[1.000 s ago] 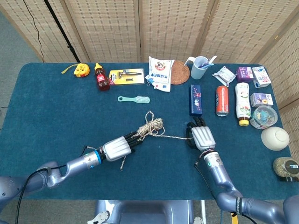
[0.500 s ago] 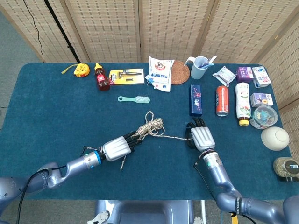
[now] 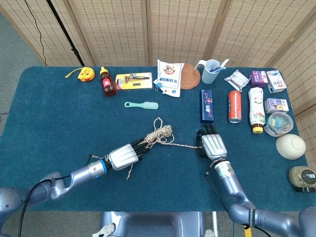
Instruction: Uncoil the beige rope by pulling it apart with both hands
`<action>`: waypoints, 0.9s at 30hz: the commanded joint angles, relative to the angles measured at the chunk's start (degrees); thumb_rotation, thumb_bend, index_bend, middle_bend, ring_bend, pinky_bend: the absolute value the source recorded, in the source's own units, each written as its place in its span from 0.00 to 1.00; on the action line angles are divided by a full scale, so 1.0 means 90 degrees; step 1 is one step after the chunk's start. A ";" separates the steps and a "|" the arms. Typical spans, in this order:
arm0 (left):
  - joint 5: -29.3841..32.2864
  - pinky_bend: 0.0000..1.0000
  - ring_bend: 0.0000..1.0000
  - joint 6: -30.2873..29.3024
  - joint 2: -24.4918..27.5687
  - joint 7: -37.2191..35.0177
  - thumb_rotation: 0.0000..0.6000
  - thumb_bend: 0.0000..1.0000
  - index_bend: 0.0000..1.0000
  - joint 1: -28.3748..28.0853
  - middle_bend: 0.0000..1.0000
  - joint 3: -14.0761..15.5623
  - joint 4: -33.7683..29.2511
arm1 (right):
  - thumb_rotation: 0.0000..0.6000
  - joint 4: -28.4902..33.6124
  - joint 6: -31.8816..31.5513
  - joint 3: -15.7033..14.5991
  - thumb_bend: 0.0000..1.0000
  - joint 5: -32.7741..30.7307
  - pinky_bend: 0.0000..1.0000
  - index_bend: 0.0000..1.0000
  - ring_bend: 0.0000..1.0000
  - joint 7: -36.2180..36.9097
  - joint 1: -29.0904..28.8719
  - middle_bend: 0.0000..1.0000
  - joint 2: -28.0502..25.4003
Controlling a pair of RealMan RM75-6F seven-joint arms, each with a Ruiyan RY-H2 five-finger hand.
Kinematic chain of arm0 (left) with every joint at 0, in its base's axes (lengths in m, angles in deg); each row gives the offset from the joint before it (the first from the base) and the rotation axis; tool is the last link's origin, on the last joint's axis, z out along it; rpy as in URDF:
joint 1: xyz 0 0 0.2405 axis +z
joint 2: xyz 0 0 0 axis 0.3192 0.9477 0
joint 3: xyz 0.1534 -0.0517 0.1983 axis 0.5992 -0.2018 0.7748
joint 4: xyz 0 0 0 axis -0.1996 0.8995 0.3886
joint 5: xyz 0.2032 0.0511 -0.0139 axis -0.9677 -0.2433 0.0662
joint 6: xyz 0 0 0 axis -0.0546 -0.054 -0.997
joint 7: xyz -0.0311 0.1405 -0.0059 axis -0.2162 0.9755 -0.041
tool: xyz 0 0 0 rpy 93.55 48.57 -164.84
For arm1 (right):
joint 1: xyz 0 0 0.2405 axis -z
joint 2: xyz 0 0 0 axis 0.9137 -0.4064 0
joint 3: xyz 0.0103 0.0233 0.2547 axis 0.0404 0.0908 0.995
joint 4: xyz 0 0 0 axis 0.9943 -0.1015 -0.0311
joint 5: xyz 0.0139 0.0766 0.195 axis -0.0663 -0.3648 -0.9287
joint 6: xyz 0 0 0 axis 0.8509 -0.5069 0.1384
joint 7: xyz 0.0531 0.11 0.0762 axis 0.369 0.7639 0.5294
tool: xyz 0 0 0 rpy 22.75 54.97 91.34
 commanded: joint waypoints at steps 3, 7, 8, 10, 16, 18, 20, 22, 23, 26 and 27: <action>0.0027 0.00 0.00 -0.0004 0.0021 -0.0005 1.00 0.42 0.60 -0.0001 0.16 0.0006 -0.0014 | 1.00 -0.0006 0.0009 0.0002 0.47 -0.0010 0.00 0.66 0.07 -0.0001 -0.0003 0.28 0.0002; 0.0052 0.00 0.00 -0.0005 0.0063 -0.0013 1.00 0.45 0.60 -0.0006 0.17 0.0006 -0.0062 | 1.00 0.0007 0.0009 0.0001 0.47 -0.0013 0.00 0.66 0.07 -0.0013 -0.0004 0.28 -0.0004; 0.0059 0.00 0.00 -0.0001 0.0073 -0.0010 1.00 0.45 0.60 -0.0009 0.17 0.0006 -0.0078 | 1.00 0.0013 0.0008 0.0002 0.47 -0.0013 0.00 0.66 0.08 -0.0012 -0.0004 0.28 -0.0006; 0.0069 0.00 0.00 0.0010 0.0084 -0.0004 1.00 0.46 0.60 -0.0014 0.17 0.0007 -0.0104 | 1.00 0.0018 0.0005 0.0002 0.47 -0.0012 0.00 0.66 0.08 -0.0009 -0.0002 0.28 -0.0007; 0.0091 0.00 0.00 0.0024 0.0120 0.0016 1.00 0.50 0.61 -0.0031 0.17 0.0000 -0.0191 | 1.00 0.0054 -0.0018 -0.0005 0.47 -0.0003 0.00 0.66 0.08 -0.0012 0.0013 0.28 -0.0031; 0.0101 0.00 0.00 0.0006 0.0156 0.0024 1.00 0.50 0.62 -0.0032 0.18 -0.0009 -0.0244 | 1.00 0.0058 -0.0017 -0.0008 0.47 0.0002 0.00 0.66 0.08 -0.0014 0.0012 0.28 -0.0038; 0.0113 0.00 0.00 -0.0008 0.0186 0.0032 1.00 0.50 0.63 -0.0026 0.19 -0.0017 -0.0281 | 1.00 0.0066 -0.0027 -0.0008 0.47 0.0016 0.00 0.66 0.08 -0.0010 0.0013 0.28 -0.0044; 0.0130 0.00 0.00 -0.0033 0.0224 0.0033 1.00 0.50 0.63 -0.0014 0.19 -0.0026 -0.0330 | 1.00 0.0074 -0.0037 -0.0005 0.47 0.0029 0.00 0.66 0.08 -0.0006 0.0014 0.28 -0.0053; 0.0139 0.00 0.00 -0.0046 0.0243 0.0035 1.00 0.50 0.64 -0.0007 0.20 -0.0031 -0.0351 | 1.00 0.0079 -0.0042 -0.0004 0.47 0.0034 0.00 0.66 0.08 -0.0007 0.0013 0.28 -0.0058; 0.0194 0.00 0.00 -0.0131 0.0355 0.0023 1.00 0.50 0.64 0.0049 0.21 -0.0058 -0.0468 | 1.00 0.0109 -0.0080 0.0004 0.47 0.0065 0.00 0.66 0.08 -0.0024 0.0015 0.29 -0.0097; 0.0211 0.00 0.00 -0.0151 0.0386 0.0018 1.00 0.50 0.64 0.0066 0.21 -0.0065 -0.0497 | 1.00 0.0119 -0.0088 0.0006 0.47 0.0071 0.00 0.66 0.08 -0.0031 0.0015 0.29 -0.0108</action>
